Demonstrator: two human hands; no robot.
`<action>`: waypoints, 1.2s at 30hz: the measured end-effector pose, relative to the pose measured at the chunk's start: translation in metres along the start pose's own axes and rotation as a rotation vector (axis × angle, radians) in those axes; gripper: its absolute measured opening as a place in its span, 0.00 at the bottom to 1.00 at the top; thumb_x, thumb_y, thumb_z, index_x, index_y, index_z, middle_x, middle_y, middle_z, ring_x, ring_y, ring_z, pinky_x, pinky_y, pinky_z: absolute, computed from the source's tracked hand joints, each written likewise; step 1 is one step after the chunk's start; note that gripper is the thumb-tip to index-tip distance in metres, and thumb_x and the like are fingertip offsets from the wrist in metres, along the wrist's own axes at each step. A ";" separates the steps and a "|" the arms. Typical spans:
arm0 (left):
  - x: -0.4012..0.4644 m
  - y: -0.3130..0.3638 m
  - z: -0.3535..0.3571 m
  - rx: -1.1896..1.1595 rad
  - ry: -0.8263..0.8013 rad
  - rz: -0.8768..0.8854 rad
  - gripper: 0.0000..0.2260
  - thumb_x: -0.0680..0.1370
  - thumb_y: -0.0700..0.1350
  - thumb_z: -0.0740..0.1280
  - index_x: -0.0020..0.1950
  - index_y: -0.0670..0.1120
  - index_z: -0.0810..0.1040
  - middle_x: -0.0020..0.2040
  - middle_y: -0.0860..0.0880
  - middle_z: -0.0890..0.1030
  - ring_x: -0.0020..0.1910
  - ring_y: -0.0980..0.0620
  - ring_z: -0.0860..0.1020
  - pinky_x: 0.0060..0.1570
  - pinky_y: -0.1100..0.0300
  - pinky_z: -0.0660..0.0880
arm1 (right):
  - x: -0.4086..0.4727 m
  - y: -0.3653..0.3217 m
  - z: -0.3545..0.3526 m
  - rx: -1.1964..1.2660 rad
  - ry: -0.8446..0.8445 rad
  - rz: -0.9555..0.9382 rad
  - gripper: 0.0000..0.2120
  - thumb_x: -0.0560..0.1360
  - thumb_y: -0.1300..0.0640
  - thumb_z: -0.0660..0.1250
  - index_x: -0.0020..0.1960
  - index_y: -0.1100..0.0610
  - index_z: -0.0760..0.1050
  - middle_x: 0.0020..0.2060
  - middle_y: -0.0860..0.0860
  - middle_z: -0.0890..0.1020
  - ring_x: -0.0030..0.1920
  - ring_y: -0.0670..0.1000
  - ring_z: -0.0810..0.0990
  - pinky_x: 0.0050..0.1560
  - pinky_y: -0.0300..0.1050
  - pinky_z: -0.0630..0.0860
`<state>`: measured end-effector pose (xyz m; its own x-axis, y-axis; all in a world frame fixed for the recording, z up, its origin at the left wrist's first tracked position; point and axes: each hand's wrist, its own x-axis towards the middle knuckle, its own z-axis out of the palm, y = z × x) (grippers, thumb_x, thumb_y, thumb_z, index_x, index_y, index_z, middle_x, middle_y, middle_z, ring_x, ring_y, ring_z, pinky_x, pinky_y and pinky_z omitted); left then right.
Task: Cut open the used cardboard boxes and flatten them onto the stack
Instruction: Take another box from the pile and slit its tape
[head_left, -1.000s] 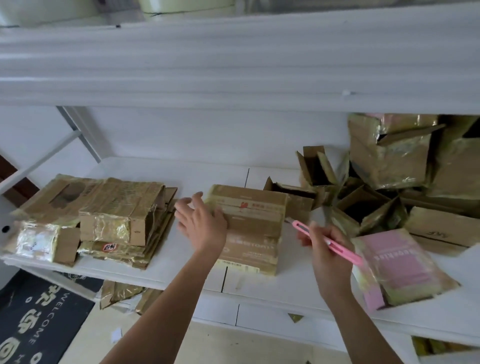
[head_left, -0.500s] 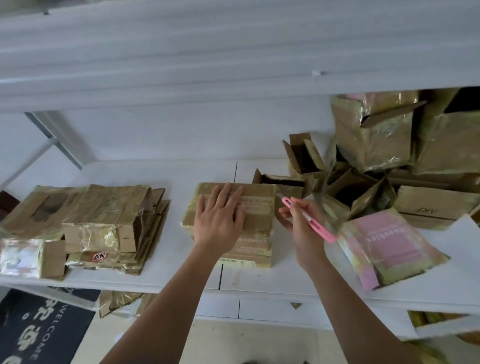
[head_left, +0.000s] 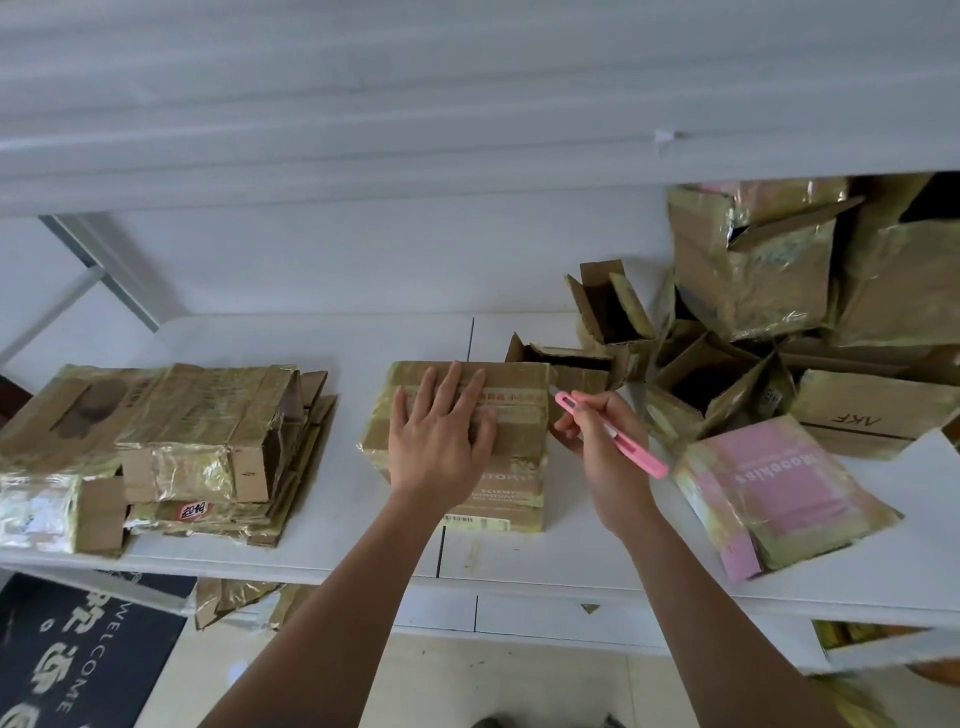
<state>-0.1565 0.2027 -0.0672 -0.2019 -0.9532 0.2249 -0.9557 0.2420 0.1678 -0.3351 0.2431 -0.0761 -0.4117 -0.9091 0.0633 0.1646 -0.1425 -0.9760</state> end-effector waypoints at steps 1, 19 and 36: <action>0.000 0.001 -0.001 0.005 0.004 0.001 0.28 0.79 0.62 0.41 0.78 0.59 0.59 0.79 0.55 0.59 0.79 0.51 0.53 0.76 0.46 0.45 | -0.001 0.000 -0.001 -0.015 -0.003 -0.010 0.08 0.79 0.67 0.64 0.45 0.57 0.77 0.33 0.49 0.82 0.38 0.45 0.81 0.42 0.39 0.80; 0.002 -0.001 -0.002 -0.021 -0.024 0.037 0.26 0.79 0.60 0.41 0.78 0.61 0.57 0.79 0.57 0.57 0.79 0.52 0.51 0.76 0.47 0.47 | -0.023 -0.001 -0.006 -0.145 -0.013 -0.140 0.09 0.75 0.59 0.65 0.41 0.45 0.77 0.33 0.49 0.81 0.37 0.49 0.82 0.42 0.53 0.83; 0.002 -0.004 -0.002 -0.039 -0.055 0.051 0.23 0.82 0.59 0.45 0.78 0.62 0.54 0.79 0.57 0.55 0.79 0.52 0.49 0.76 0.47 0.44 | -0.049 -0.016 -0.023 -0.246 -0.225 -0.120 0.08 0.74 0.59 0.64 0.38 0.49 0.74 0.36 0.51 0.83 0.35 0.50 0.82 0.41 0.56 0.83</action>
<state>-0.1527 0.2001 -0.0654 -0.2623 -0.9478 0.1815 -0.9349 0.2962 0.1955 -0.3384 0.2988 -0.0682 -0.2030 -0.9589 0.1983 -0.1048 -0.1801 -0.9781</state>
